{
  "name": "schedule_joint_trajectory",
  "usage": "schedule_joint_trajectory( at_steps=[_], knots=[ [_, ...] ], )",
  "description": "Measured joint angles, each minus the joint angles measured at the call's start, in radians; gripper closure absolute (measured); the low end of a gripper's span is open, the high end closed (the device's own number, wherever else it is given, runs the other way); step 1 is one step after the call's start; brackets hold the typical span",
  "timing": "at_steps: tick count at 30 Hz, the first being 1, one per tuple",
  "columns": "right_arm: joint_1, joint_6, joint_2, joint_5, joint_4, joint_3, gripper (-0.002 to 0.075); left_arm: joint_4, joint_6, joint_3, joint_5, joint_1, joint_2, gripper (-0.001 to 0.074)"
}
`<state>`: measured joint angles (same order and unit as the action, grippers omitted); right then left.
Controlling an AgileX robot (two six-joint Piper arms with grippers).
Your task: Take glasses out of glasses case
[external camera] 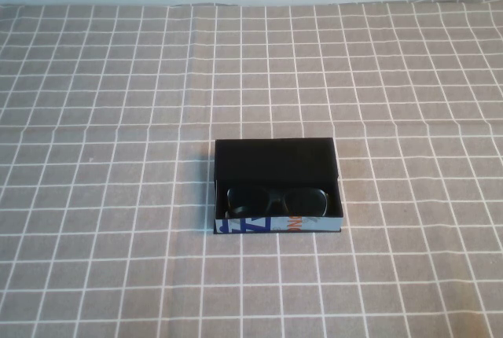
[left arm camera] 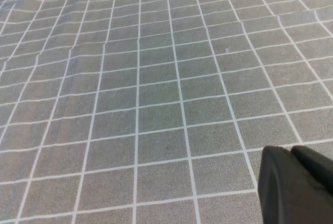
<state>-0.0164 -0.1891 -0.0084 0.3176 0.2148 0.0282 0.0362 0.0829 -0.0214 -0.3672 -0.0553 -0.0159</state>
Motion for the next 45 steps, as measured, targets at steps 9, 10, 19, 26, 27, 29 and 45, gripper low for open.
schedule_joint_trajectory(
  at_steps=[9, 10, 19, 26, 27, 29, 45],
  knots=[
    [0.0, 0.0, 0.0, -0.098, 0.512, 0.0, 0.0744, 0.0, 0.0, 0.0, 0.0, 0.0, 0.0, 0.0739],
    [0.0, 0.0, 0.0, -0.108, 0.598, 0.0, 0.0744, 0.0, 0.0, 0.0, 0.0, 0.0, 0.0, 0.0739],
    [0.0, -0.001, 0.0, -0.134, 0.81, 0.0, 0.0744, 0.0, 0.0, 0.0, 0.0, 0.0, 0.0, 0.0739],
    [0.0, -0.016, 0.043, 0.043, 0.705, -0.08, 0.0744, 0.0, 0.0, 0.0, 0.0, 0.0, 0.0, 0.0739],
    [0.0, -0.025, 0.082, 0.08, 0.65, -0.132, 0.0744, 0.0, 0.0, 0.0, 0.0, 0.0, 0.0, 0.0739],
    [0.0, -0.075, 0.194, 0.149, 0.538, -0.253, 0.0744, 0.0, 0.0, 0.0, 0.0, 0.0, 0.0, 0.0739],
    [0.295, -0.613, 1.44, 0.881, 0.167, -1.26, 0.0744, 0.0, 0.0, 0.0, 0.0, 0.0, 0.0, 0.0739]
  ],
)
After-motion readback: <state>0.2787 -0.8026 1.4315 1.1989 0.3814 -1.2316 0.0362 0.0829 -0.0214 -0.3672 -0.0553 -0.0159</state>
